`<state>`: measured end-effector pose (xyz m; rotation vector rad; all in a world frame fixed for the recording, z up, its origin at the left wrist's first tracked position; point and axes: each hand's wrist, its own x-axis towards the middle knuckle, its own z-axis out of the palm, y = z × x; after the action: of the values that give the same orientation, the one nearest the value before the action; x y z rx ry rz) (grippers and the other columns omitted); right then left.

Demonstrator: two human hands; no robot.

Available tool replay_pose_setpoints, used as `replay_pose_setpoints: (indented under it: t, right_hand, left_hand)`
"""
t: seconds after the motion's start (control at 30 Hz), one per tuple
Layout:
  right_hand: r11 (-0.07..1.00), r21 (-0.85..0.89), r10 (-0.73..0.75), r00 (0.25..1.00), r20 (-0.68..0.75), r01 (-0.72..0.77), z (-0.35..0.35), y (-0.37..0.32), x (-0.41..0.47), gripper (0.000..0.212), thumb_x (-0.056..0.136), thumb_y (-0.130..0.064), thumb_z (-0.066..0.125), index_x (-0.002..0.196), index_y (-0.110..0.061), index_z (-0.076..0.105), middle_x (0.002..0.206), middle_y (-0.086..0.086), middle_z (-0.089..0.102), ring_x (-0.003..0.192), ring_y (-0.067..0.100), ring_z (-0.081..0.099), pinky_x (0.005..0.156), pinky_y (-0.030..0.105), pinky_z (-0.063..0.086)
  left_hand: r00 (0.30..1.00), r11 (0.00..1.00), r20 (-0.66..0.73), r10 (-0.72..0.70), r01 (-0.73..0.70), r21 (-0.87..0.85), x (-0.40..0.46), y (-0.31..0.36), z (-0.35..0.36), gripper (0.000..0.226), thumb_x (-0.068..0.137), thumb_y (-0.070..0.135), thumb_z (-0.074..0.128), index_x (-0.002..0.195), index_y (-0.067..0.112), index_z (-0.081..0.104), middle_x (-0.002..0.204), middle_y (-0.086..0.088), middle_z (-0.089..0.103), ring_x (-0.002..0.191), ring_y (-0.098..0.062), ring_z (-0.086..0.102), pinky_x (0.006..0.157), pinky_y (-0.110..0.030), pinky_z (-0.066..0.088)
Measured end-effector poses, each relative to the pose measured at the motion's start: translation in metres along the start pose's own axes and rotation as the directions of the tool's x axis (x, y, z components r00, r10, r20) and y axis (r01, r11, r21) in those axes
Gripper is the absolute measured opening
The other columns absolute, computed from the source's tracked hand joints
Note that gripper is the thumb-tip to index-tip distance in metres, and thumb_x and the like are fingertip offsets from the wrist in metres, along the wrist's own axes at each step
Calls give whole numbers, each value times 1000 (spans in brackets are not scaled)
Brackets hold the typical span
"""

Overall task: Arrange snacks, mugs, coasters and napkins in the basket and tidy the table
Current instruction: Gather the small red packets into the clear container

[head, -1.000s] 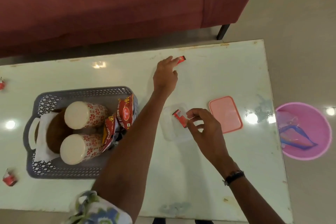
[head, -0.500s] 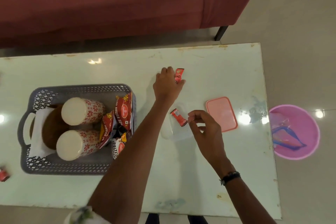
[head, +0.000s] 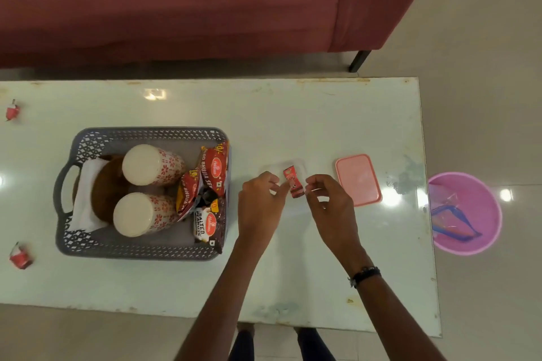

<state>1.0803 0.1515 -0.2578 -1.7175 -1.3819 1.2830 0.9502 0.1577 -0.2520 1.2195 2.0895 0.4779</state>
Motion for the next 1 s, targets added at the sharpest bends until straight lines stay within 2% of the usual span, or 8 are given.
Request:
replay_pose_setpoints:
  t: [0.2, 0.37, 0.47, 0.57, 0.67, 0.83, 0.9, 1.0]
  right_hand:
    - [997, -27, -66, 996, 52, 68, 31, -45, -15, 13, 90, -9, 56, 100, -17, 60, 97, -4, 66, 82, 5, 63, 66, 9, 49]
    - [979, 6, -199, 959, 202, 202, 101, -105, -30, 16, 90, -8, 56, 99, -21, 60, 98, -4, 65, 83, -4, 61, 68, 9, 48]
    - [960, -16, -263, 923, 282, 278, 159, -130, -41, 14, 90, -11, 55, 102, -17, 61, 103, -3, 67, 90, 6, 63, 78, 18, 51]
    - [936, -15, -324, 878, 351, 352, 226, -149, -53, 13, 90, -9, 55, 100, -12, 62, 101, 1, 68, 89, 10, 62, 76, 15, 49]
    - [934, 1, -325, 847, 421, 358, 294, -167, -66, 13, 89, -8, 55, 99, -11, 63, 98, 3, 69, 86, 12, 64, 77, 24, 52]
    - [956, 29, -266, 814, 517, 294, 399, -185, -84, 14, 89, -7, 55, 97, -16, 62, 94, -2, 66, 81, 10, 61, 71, 12, 46]
    - [960, 0, -235, 805, 545, 280, 432, -186, -87, 13, 90, -8, 54, 96, -16, 62, 93, -4, 66, 79, 9, 61, 67, 8, 44]
    - [961, -53, -194, 796, 574, 272, 468, -181, -87, 14, 90, -8, 53, 96, -16, 62, 93, -6, 65, 82, 8, 61, 67, 7, 45]
  left_hand:
    - [992, 995, -110, 68, -76, -70, -23, -17, -57, 34, 91, 41, 50, 89, 12, 67, 83, -2, 74, 69, -15, 68, 61, -29, 55]
    - [957, 991, -279, 78, -105, -86, -30, -68, -126, 35, 91, 45, 48, 88, 16, 66, 79, -4, 71, 68, -18, 63, 60, -33, 53]
    - [931, 981, -363, -18, -54, -187, -32, -121, -172, 36, 90, 45, 46, 86, 16, 67, 76, -4, 72, 70, -19, 65, 64, -37, 54]
    - [896, 961, -423, -135, 14, -276, -34, -184, -212, 29, 92, 34, 51, 82, 12, 67, 74, -3, 72, 68, -19, 66, 64, -33, 52]
    - [828, 941, -490, -272, 122, -316, -34, -251, -250, 20, 91, 28, 53, 84, 12, 63, 75, -2, 70, 67, -20, 65, 65, -31, 48]
    - [667, 813, -478, -571, 376, -445, -25, -367, -284, 11, 87, 18, 54, 83, 10, 61, 84, -10, 69, 80, -30, 64, 75, -36, 48]
    - [614, 765, -463, -639, 445, -466, -18, -401, -293, 19, 89, 26, 54, 85, 8, 58, 87, -10, 66, 82, -28, 60, 75, -33, 43]
    - [637, 763, -423, -644, 497, -413, -6, -432, -298, 29, 87, 33, 57, 92, 5, 53, 95, -11, 58, 86, -28, 57, 75, -34, 42]
